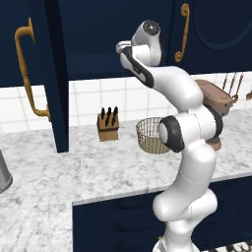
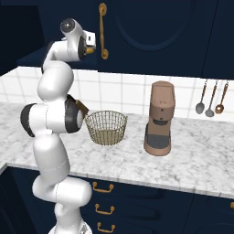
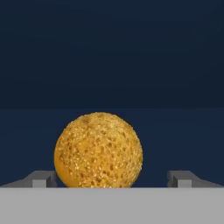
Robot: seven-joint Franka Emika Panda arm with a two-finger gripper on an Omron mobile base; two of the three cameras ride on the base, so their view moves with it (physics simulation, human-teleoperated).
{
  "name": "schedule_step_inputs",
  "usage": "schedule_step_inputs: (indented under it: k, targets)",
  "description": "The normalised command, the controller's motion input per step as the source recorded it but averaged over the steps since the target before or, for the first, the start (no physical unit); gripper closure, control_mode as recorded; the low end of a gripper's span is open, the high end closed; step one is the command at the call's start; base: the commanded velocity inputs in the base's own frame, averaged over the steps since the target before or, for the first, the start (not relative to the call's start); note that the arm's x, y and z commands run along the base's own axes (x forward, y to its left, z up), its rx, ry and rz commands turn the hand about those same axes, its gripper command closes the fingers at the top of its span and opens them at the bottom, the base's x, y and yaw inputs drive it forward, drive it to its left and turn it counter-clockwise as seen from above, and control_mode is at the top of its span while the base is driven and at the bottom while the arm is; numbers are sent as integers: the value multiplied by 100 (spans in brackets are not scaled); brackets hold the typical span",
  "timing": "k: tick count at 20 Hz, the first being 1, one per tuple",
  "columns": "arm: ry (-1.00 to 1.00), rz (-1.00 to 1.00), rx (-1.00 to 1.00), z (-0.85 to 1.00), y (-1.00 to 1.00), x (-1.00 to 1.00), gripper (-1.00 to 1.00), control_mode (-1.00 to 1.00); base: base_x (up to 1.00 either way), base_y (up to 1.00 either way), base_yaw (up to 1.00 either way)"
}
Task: Open the cabinet, pick up the bread from the cabinet and place it in the basket. Then move the basket to the dining counter.
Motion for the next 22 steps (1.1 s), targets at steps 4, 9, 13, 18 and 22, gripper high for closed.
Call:
schedule_step_inputs:
  k: [4, 9, 13, 18, 22]
  targets:
    - [0, 0, 0, -8, 3, 25, -100, -100, 0, 0, 0]
    - [0, 1, 0, -10, 11, 22, -100, -100, 0, 0, 0]
    - [1, 1, -1, -19, 14, 17, -100, -100, 0, 0, 0]
    - [5, 7, -1, -27, 12, 15, -100, -100, 0, 0, 0]
    - [6, 8, 0, -22, 0, 21, -100, -100, 0, 0, 0]
